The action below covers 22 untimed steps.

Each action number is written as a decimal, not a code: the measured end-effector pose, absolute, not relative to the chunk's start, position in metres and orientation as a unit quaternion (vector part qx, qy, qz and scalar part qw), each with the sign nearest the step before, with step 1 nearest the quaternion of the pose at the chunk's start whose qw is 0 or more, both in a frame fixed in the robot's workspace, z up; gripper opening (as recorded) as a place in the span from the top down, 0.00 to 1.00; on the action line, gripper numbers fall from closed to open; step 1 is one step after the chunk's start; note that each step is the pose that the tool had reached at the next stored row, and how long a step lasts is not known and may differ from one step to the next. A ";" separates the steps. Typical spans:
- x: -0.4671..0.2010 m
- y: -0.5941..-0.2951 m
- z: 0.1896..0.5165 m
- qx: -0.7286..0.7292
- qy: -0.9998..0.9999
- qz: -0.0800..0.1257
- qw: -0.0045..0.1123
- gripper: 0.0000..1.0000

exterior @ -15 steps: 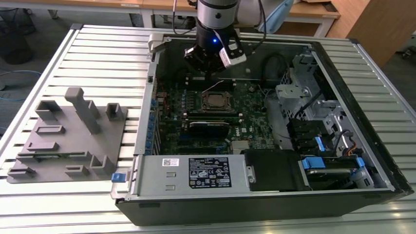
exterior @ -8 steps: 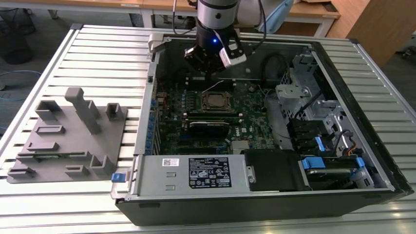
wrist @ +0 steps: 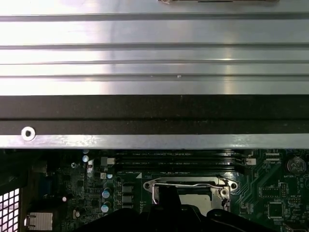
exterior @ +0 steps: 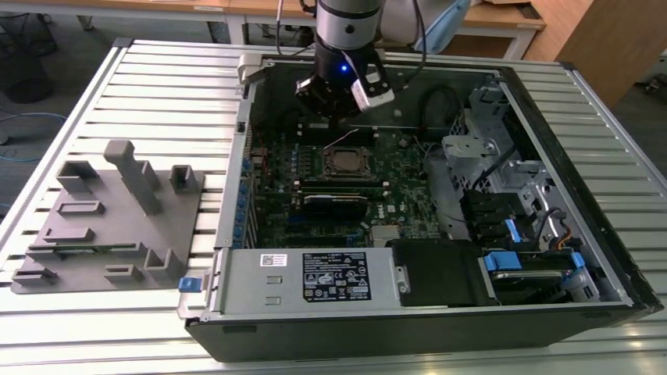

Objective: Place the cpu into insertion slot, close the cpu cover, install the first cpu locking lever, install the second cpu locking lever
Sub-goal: 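Install the first cpu locking lever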

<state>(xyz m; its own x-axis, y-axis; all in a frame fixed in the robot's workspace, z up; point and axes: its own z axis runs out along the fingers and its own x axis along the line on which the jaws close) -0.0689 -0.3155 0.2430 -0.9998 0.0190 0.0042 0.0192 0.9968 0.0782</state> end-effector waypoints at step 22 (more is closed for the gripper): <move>-0.059 -0.308 0.233 -0.010 -0.999 -0.037 0.002 0.89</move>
<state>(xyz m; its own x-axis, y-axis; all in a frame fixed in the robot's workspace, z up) -0.0586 -0.3083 0.2334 -0.9998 0.0190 0.0044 0.0193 0.9971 0.0743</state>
